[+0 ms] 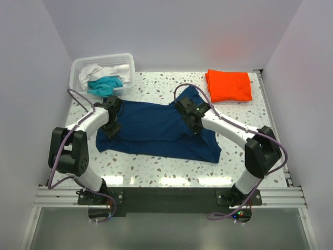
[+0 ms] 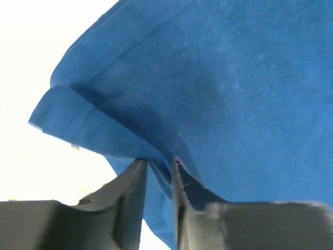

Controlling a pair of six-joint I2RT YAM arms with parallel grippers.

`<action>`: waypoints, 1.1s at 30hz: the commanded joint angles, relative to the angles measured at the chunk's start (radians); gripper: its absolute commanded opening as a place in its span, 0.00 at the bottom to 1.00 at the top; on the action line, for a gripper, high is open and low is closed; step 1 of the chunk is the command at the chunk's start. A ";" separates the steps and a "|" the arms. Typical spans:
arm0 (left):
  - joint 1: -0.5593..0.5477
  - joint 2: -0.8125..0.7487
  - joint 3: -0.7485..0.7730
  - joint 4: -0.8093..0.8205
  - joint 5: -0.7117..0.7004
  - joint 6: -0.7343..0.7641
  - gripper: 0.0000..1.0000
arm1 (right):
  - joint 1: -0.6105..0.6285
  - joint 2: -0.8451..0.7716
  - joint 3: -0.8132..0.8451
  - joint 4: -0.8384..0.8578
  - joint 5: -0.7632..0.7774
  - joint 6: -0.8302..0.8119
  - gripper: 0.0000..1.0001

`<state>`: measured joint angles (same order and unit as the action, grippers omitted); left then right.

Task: Fold and stack the t-shirts
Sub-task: Fold the tshirt

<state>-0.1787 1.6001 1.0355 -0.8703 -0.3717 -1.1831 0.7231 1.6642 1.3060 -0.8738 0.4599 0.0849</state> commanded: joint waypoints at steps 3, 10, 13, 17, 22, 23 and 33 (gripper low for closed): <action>0.036 0.031 0.096 0.036 -0.039 0.097 0.56 | -0.059 0.084 0.091 0.120 0.049 -0.119 0.06; 0.061 0.026 0.147 0.065 -0.044 0.155 0.87 | -0.114 0.206 0.214 0.151 0.195 -0.094 0.41; 0.061 -0.021 0.097 0.083 -0.032 0.157 1.00 | -0.119 0.200 0.227 0.128 0.204 -0.016 0.99; 0.065 -0.103 -0.006 0.082 -0.035 0.151 1.00 | -0.117 0.102 0.124 0.102 0.178 0.081 0.99; 0.077 -0.166 -0.103 0.145 -0.006 0.174 1.00 | -0.117 -0.032 -0.039 0.130 0.039 0.193 0.99; 0.081 -0.173 -0.113 0.161 0.002 0.186 1.00 | -0.117 -0.050 -0.089 0.131 0.017 0.206 0.99; 0.122 -0.098 -0.187 0.274 0.030 0.247 1.00 | -0.140 -0.158 -0.338 0.200 -0.136 0.311 0.99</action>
<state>-0.0795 1.4796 0.8692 -0.6685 -0.3466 -0.9745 0.5983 1.5116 0.9985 -0.7197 0.3470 0.3374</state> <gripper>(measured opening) 0.997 0.987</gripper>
